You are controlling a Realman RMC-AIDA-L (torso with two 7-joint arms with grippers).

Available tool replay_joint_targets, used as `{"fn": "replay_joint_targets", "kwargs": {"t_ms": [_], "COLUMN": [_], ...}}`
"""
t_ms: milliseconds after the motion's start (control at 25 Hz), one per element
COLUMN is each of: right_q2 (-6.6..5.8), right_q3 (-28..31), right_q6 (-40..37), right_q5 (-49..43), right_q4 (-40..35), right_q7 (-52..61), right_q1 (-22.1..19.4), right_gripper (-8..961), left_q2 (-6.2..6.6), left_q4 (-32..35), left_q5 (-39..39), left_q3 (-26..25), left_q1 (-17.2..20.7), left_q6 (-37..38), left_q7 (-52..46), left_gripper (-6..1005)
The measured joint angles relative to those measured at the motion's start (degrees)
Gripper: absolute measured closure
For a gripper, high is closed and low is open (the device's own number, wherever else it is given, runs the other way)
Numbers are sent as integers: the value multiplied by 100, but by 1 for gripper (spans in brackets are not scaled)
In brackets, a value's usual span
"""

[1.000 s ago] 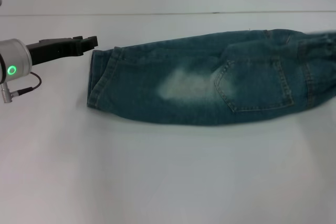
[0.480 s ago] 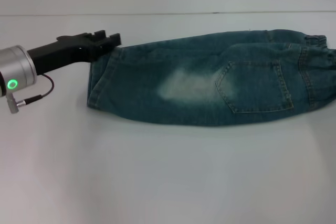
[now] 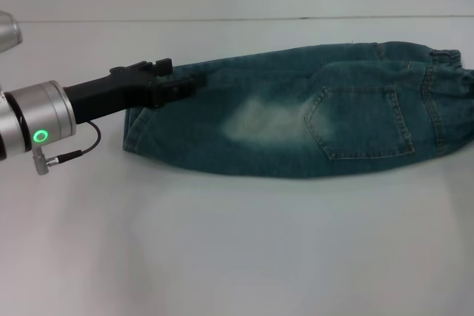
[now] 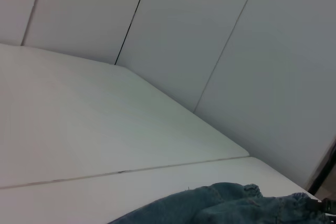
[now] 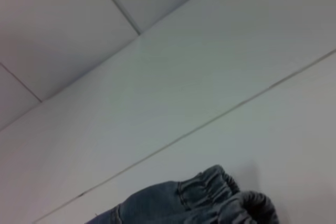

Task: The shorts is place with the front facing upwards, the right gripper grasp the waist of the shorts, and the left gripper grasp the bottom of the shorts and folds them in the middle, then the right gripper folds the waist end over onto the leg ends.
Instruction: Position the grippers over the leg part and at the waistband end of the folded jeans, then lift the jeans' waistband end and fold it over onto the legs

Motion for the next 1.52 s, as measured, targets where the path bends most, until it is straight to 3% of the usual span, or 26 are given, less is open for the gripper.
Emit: {"fn": "replay_joint_targets", "kwargs": {"t_ms": [280, 720, 1000, 1120, 1360, 1520], "right_q2": [-6, -80, -150, -195, -207, -217], "right_q3": [-217, -907, -972, -1096, -1186, -1167], "right_q6": [219, 486, 450, 412, 270, -59], "right_q5": [-4, -4, -7, -18, -54, -61], "right_q4": [106, 240, 237, 243, 215, 69], "right_q7": [18, 405, 666, 679, 679, 787], "right_q1": [166, 322, 310, 291, 266, 180], "right_gripper": [31, 38, 64, 255, 373, 451], "left_q2": [2, -6, -7, -7, -11, -23], "left_q4": [-6, -70, -71, -71, -344, -973], "left_q5": [-11, -59, -61, -65, -597, -1366], "left_q3": [29, 304, 312, 314, 358, 363], "left_q1": [-1, -3, -1, -1, 4, -30], "left_q6": [51, 13, 29, 25, 10, -1], "left_q7": [65, 150, 154, 166, 688, 1601], "left_gripper": [52, 78, 95, 102, 117, 126]}}
